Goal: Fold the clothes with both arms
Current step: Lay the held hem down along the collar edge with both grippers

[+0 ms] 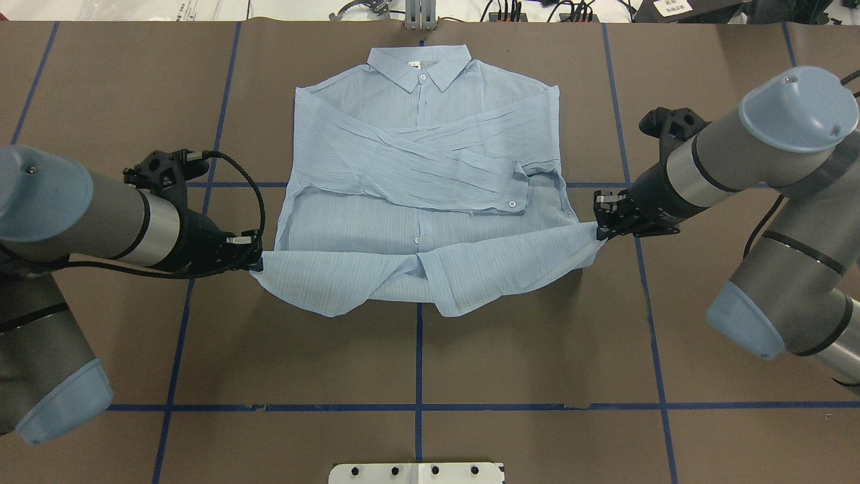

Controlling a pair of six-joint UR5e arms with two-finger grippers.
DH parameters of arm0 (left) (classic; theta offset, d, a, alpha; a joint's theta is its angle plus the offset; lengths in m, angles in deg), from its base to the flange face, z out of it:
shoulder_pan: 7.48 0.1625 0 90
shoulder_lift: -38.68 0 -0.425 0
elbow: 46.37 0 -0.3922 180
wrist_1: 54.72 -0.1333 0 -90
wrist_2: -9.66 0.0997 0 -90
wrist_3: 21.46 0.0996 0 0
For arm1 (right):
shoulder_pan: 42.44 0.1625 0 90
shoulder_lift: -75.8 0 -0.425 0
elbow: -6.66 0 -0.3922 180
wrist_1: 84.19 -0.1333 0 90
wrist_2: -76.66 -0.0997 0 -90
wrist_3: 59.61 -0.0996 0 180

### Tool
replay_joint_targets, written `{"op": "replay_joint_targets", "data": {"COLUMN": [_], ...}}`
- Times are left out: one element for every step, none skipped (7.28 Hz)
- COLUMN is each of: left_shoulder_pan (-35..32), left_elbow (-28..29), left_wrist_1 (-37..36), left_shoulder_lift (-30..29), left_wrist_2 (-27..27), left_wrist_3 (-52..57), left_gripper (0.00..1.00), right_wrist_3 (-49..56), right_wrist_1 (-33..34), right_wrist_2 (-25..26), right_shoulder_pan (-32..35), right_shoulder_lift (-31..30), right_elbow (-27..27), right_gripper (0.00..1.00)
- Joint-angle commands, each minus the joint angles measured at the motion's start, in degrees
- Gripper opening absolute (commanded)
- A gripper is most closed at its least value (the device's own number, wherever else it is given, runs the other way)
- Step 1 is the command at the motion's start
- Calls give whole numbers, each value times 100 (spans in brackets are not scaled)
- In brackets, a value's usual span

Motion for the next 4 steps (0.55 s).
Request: {"op": "replay_joint_targets", "data": {"left_shoulder_pan": [-451, -618, -794, -978], "left_elbow": [348, 602, 901, 1252], "left_wrist_1": [11, 142, 395, 711], "left_shoulder_lift": [-402, -552, -675, -789], "left_wrist_2": [-236, -245, -262, -410], "left_wrist_3": [6, 6, -3, -3], "left_gripper": [0, 0, 0, 0], "right_wrist_3": [-33, -24, -33, -24], "right_wrist_1": [1, -7, 1, 1], "right_wrist_2": [-1, -1, -1, -1], "right_shoulder_pan": [381, 522, 637, 699], "right_shoulder_lift": [294, 504, 828, 1058], "right_elbow": [-286, -574, -925, -1251], "right_gripper": [0, 0, 0, 0]}}
